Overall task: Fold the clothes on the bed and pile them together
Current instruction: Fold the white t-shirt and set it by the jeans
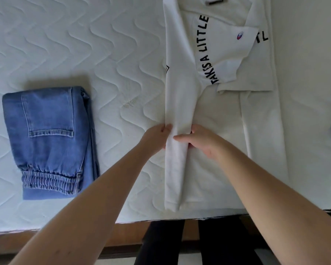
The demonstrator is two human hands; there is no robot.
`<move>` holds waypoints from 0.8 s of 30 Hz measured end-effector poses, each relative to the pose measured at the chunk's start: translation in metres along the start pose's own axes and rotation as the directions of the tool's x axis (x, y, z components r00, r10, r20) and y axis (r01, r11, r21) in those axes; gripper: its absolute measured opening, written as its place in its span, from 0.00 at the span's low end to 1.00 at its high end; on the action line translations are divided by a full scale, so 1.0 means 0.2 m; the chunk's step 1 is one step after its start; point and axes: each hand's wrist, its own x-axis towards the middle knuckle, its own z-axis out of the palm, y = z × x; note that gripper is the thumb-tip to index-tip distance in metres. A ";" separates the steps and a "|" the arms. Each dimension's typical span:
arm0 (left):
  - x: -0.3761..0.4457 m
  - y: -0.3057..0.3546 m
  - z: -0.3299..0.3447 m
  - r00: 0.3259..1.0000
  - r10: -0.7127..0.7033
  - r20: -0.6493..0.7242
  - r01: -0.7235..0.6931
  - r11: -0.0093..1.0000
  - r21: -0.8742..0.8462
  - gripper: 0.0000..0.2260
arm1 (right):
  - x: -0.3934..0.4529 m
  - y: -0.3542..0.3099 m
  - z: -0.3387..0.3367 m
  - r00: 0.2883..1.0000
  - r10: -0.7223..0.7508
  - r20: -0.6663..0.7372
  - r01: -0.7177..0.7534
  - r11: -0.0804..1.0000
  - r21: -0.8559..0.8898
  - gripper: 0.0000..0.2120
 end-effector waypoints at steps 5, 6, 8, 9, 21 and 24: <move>-0.19 -0.10 0.13 0.998 0.030 -0.057 -0.033 0.998 -0.052 0.14 | -0.19 0.20 0.01 0.984 0.119 0.130 -0.100 0.984 -0.147 0.19; -0.21 -0.11 0.15 0.999 0.011 -0.041 -0.015 0.996 -0.092 0.13 | -0.23 0.22 0.01 0.989 0.093 0.115 -0.073 0.984 -0.164 0.19; -0.27 -0.12 0.21 0.999 -0.044 0.001 0.043 0.981 -0.188 0.18 | -0.32 0.25 -0.01 0.997 0.026 0.072 -0.008 0.968 -0.252 0.17; -0.29 -0.13 0.24 0.999 -0.053 0.011 0.054 0.977 -0.207 0.21 | -0.36 0.26 -0.01 0.998 -0.007 0.056 0.025 0.948 -0.318 0.16; -0.49 -0.23 0.54 0.981 -0.187 -0.057 0.165 0.948 -0.272 0.17 | -0.52 0.66 0.02 0.984 -0.029 -0.174 -0.053 0.894 -0.445 0.12; -0.53 -0.25 0.59 0.974 -0.215 -0.069 0.186 0.938 -0.291 0.13 | -0.56 0.72 0.01 0.952 -0.105 -0.288 -0.050 0.874 -0.484 0.14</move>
